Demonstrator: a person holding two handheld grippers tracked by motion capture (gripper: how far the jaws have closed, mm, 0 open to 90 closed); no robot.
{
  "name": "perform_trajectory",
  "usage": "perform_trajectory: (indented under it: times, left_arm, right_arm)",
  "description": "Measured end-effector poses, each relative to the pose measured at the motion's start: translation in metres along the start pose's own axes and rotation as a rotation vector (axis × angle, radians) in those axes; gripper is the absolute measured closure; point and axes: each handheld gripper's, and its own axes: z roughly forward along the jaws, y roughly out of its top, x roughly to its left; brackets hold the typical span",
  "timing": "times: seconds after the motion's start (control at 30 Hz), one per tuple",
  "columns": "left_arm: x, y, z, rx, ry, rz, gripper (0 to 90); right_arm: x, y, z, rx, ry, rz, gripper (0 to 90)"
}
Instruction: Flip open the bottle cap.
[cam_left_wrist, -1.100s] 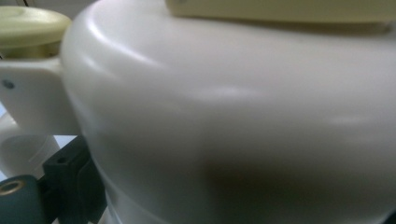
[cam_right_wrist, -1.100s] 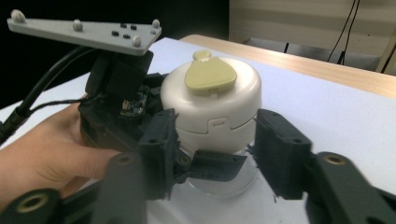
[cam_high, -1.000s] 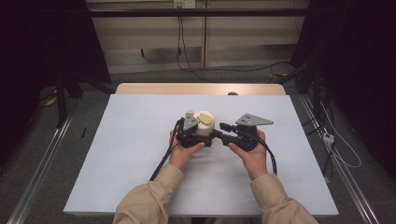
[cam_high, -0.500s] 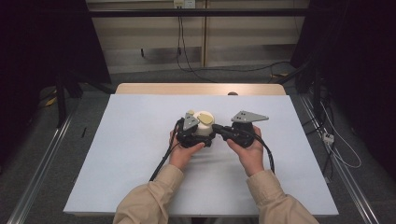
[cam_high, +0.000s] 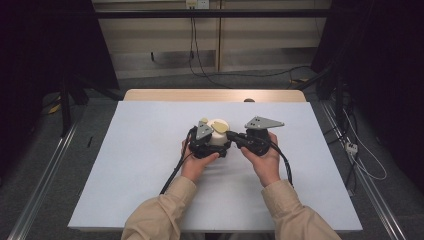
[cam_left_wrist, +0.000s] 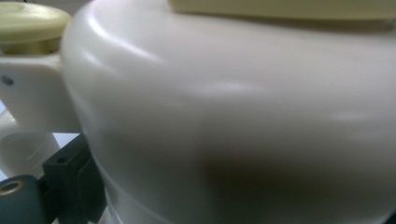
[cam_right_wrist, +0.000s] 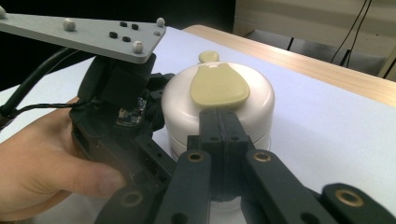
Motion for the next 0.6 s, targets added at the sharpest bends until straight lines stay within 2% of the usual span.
perform_trajectory:
  times: [0.23,0.6]
  left_arm:
    - [0.0,-0.0001,0.0001,-0.001,0.0,-0.001,4.8]
    - [-0.0005,-0.0003,0.0003,-0.002,0.0,-0.011,4.8]
  right_arm:
    - [0.0011,0.0029,0.0039,0.012,-0.016,-0.024,90.0]
    - [0.0018,0.008,0.0048,-0.002,-0.015,-0.024,90.0]
